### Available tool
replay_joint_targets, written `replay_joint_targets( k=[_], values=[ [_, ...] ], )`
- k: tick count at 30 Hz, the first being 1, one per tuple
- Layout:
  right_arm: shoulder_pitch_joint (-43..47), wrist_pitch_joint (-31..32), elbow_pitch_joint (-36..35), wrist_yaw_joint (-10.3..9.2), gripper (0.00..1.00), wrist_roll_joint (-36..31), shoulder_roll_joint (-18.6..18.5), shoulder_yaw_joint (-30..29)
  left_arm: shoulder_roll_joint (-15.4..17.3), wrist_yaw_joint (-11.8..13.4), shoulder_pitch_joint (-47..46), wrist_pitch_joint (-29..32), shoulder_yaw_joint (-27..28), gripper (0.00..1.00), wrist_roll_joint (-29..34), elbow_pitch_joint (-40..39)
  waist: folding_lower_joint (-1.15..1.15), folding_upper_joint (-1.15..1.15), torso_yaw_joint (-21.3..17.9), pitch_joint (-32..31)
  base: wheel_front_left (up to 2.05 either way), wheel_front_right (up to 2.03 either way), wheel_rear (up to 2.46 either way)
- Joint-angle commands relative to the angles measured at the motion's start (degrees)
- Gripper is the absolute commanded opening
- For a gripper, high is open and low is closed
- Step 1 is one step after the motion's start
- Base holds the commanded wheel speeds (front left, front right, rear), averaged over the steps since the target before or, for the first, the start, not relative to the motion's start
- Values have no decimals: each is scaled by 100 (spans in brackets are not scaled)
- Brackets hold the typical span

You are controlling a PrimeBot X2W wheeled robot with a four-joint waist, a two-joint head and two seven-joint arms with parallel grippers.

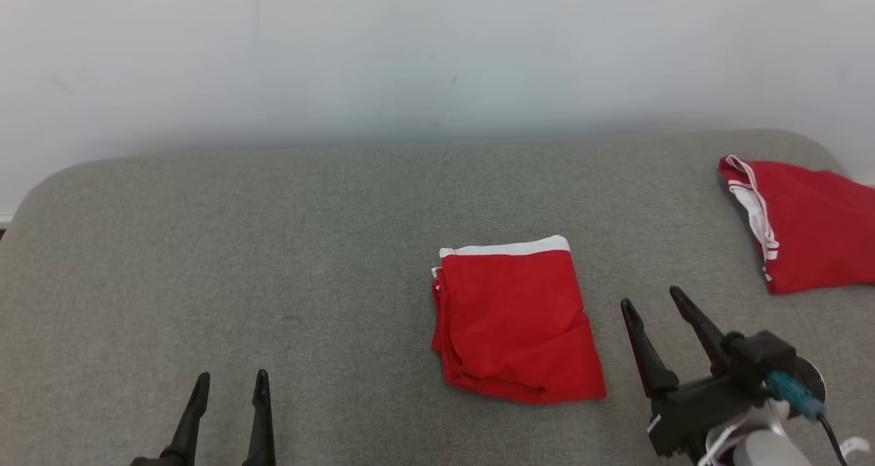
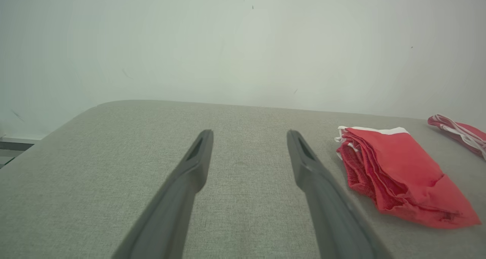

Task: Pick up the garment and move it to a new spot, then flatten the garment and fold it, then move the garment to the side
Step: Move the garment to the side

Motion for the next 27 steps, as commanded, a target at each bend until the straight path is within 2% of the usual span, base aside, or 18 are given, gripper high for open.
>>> replay_joint_targets(
  k=[1, 9, 16, 27],
  values=[
    [-223, 31, 135, -16, 100, 39, -34, 82, 6, 20, -120, 2, -28, 100, -45, 3, 0, 0, 135, 126, 0, 0, 0],
    [-1063, 328, 1293, -16, 100, 157, -75, 243, 6, 93, -278, 2, -187, 100, -128, 47, 0, 0, 528, 412, 0, 0, 0],
    [-1638, 346, 2408, -16, 100, 372, -19, 451, 6, 138, -465, 2, -317, 100, -196, 64, 0, 0, 786, 647, 0, 0, 0],
    [-2059, 259, 3617, -16, 100, 782, 197, 887, 6, 214, -709, 2, -434, 100, -236, 109, 0, 0, 895, 903, 0, 0, 0]
  ],
)
